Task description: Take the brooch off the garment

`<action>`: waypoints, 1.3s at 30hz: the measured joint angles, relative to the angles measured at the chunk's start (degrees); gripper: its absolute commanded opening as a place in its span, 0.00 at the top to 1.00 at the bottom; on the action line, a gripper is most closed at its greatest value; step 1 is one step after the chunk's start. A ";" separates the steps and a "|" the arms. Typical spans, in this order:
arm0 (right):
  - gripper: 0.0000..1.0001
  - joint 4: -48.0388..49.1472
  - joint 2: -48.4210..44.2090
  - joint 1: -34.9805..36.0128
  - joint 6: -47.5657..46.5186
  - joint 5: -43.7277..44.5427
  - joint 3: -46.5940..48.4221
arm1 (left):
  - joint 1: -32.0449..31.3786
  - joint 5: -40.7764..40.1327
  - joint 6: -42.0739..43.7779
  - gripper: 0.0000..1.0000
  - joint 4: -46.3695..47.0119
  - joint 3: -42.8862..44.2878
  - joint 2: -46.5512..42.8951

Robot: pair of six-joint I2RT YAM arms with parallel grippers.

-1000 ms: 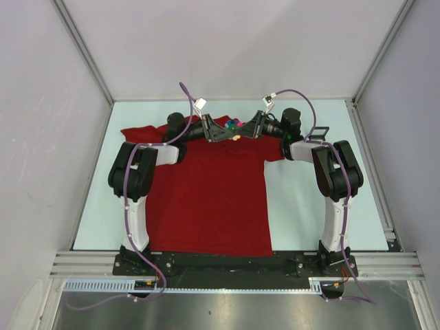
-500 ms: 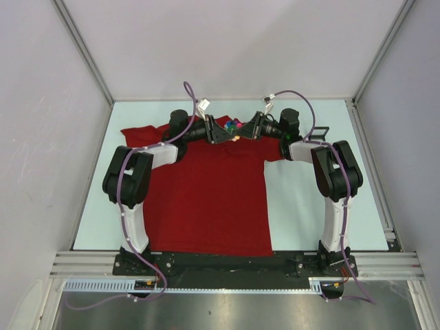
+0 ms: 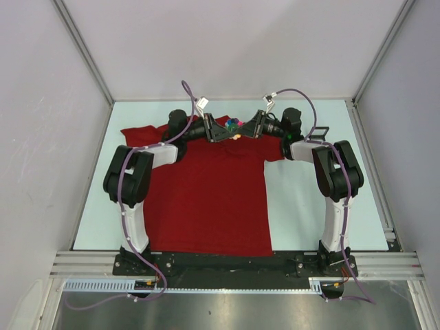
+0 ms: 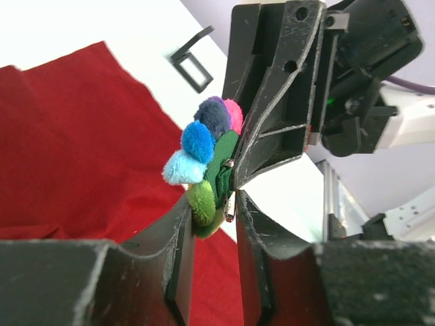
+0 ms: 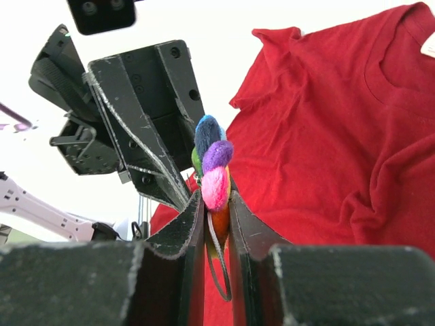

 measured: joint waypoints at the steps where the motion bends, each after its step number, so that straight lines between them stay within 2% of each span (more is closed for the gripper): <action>1: 1.00 0.46 -0.02 -0.04 0.17 -0.24 0.00 | 0.11 0.52 -0.90 0.69 1.20 0.00 0.26; 16: 1.00 1.05 -0.11 -0.02 -0.31 -2.97 0.17 | 1.42 8.70 -15.87 0.66 17.62 0.85 6.69; 20: 1.00 -0.74 -0.22 0.15 -2.03 -3.17 0.79 | 1.57 10.12 -17.59 0.66 18.36 1.92 7.72; 27: 1.00 -2.29 -0.87 0.42 -3.74 -3.19 1.25 | 1.66 11.23 -18.69 0.76 18.27 2.93 8.26; 39: 1.00 -2.80 -0.94 0.42 -4.24 -3.23 1.38 | 1.73 11.43 -20.15 0.76 19.41 2.99 8.61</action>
